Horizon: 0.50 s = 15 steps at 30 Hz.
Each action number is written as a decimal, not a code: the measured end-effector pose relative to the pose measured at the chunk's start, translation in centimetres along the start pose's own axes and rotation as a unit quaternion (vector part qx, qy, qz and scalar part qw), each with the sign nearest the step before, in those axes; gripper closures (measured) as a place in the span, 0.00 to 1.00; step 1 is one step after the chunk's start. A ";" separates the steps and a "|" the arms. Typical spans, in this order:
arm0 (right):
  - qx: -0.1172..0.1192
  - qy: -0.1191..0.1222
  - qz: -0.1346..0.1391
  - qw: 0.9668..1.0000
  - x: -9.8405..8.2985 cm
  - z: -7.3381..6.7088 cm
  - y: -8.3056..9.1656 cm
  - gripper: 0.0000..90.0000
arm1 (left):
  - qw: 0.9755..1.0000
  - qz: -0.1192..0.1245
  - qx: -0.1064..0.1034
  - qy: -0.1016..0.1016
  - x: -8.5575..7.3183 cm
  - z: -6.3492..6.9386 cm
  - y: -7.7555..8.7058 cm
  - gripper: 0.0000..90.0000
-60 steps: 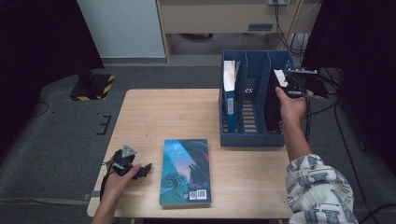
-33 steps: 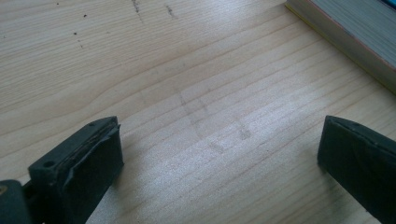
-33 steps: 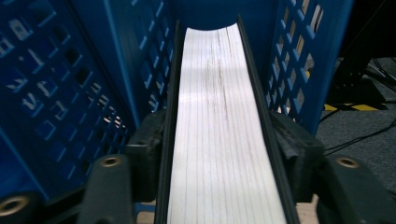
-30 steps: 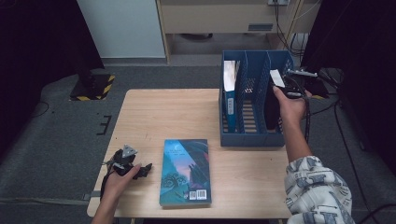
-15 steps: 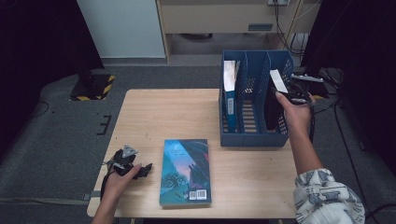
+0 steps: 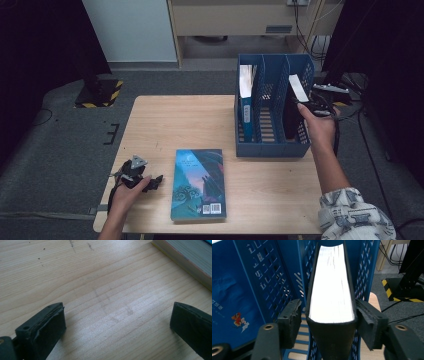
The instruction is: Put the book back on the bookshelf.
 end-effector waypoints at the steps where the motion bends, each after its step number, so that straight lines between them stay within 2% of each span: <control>1: 0.001 -0.001 0.000 1.000 0.0 0.0 0.0 0.46 | 1.000 0.000 0.000 0.000 0.0 0.0 0.0 0.00; 15: -0.011 0.005 -0.001 1.000 -0.7 -0.5 -0.2 0.51 | 1.000 0.000 0.000 0.000 0.0 0.0 0.0 0.00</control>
Point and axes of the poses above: each handheld gripper's, and its own axes: y roughly backward along the jaws, x roughly out of its top, z roughly to its right, the point moved 7 cm from there along -y, roughly forward along the jaws, and after that the axes turned 8 degrees about -z, right-handed, at the moved point
